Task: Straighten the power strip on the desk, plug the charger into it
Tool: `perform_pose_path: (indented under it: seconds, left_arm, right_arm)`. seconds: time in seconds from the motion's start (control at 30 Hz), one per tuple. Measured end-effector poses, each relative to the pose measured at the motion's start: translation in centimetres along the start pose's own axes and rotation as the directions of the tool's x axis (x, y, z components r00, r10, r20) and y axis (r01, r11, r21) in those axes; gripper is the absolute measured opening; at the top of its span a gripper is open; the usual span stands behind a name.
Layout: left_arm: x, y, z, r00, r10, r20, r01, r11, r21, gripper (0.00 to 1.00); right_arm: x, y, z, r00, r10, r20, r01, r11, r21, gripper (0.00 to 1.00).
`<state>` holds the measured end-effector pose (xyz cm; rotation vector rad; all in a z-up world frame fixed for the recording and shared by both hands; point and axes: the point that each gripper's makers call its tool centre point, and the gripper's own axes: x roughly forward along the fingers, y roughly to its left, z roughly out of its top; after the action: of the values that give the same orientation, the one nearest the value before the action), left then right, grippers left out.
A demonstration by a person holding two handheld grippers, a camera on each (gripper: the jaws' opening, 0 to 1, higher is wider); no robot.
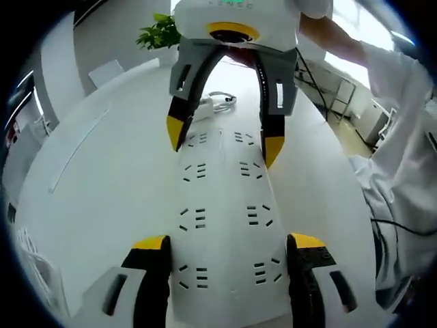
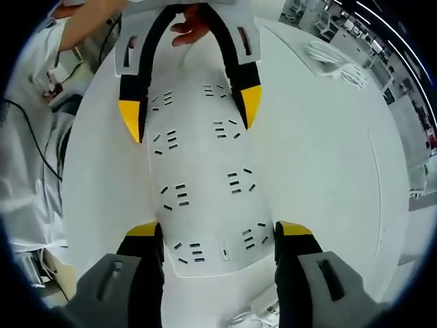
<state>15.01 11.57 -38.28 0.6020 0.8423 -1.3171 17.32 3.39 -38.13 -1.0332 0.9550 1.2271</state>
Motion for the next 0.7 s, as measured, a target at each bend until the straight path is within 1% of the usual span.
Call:
perform_pose_path:
  seconds: [0.2, 0.5, 0.7]
  left_arm:
    - [0.14, 0.04, 0.2, 1.0, -0.011, -0.003, 0.011, 1.0, 0.019, 0.71]
    - [0.26, 0.18, 0.44, 1.0, -0.028, -0.001, 0.028, 0.999, 0.042, 0.71]
    - [0.28, 0.19, 0.51, 0.999, -0.04, 0.006, 0.039, 0.998, 0.058, 0.71]
  right_arm:
    - [-0.07, 0.23, -0.22, 1.0, -0.008, -0.012, 0.008, 0.999, 0.031, 0.65]
    - [-0.15, 0.37, -0.3, 1.0, -0.021, 0.006, 0.02, 0.998, 0.063, 0.65]
    - [-0.21, 0.66, -0.41, 1.0, -0.029, -0.002, 0.029, 0.995, 0.094, 0.65]
